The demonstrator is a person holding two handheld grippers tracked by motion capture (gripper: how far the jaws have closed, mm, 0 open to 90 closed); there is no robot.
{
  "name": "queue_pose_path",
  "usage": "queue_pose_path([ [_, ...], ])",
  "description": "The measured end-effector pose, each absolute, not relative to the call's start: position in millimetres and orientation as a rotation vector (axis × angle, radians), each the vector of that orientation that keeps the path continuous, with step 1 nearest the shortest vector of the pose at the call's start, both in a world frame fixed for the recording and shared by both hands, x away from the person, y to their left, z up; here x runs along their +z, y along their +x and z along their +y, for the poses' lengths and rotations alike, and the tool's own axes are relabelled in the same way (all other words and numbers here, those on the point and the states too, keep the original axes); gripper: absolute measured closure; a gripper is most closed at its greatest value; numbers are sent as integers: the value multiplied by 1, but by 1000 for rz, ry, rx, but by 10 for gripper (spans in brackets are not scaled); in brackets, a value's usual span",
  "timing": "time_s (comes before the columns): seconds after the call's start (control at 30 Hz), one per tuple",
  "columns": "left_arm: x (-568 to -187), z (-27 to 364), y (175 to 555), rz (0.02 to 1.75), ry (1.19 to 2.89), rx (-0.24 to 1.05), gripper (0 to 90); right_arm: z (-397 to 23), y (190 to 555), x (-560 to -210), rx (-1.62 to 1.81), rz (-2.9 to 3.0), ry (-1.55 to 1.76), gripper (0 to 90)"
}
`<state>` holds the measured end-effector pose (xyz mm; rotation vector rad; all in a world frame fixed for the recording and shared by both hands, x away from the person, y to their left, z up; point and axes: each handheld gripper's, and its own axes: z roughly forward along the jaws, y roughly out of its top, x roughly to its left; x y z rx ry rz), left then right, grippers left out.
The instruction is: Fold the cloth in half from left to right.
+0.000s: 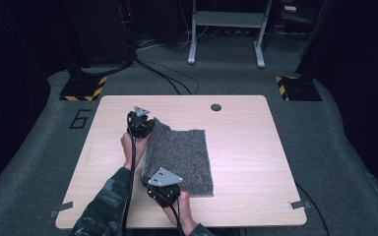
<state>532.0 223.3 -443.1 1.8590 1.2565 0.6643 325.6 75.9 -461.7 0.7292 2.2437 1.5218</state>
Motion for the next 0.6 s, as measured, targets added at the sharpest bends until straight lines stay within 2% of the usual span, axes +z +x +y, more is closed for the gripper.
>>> queue_pose_path([
  [0.3, -416, 213, 531, 1203, 1881, 724, 880, 71, 323, -443, 1602, 2157, 725, 886],
  [0.6, -418, 193, 535, 1189, 1849, 696, 879, 48, 320, -445, 1575, 2112, 792, 884],
])
